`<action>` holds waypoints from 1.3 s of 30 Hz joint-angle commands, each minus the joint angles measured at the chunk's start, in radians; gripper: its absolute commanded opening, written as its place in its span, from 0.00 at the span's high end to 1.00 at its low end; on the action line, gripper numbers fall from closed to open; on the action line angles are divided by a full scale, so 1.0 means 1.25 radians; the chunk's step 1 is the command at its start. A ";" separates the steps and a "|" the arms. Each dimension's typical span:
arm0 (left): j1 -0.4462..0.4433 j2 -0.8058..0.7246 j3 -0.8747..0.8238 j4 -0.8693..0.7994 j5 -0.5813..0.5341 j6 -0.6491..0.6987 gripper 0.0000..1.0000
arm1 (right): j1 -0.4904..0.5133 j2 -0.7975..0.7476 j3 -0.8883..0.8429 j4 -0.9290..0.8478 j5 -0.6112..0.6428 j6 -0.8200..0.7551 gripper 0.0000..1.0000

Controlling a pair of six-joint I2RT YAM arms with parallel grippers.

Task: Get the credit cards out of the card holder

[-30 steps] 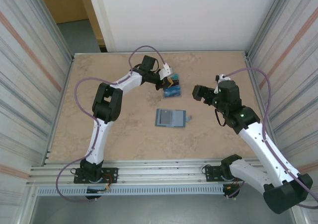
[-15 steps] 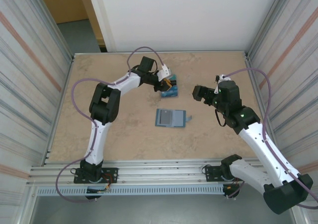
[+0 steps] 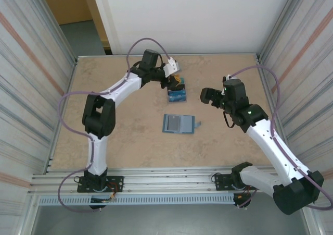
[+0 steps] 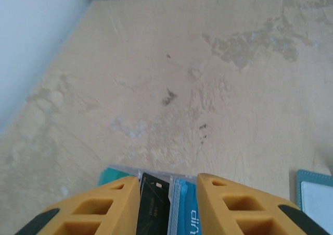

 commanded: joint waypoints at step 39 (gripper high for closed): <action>0.028 -0.766 -0.841 0.077 -0.778 -0.811 0.01 | 0.383 0.719 0.323 -0.214 0.030 0.092 0.38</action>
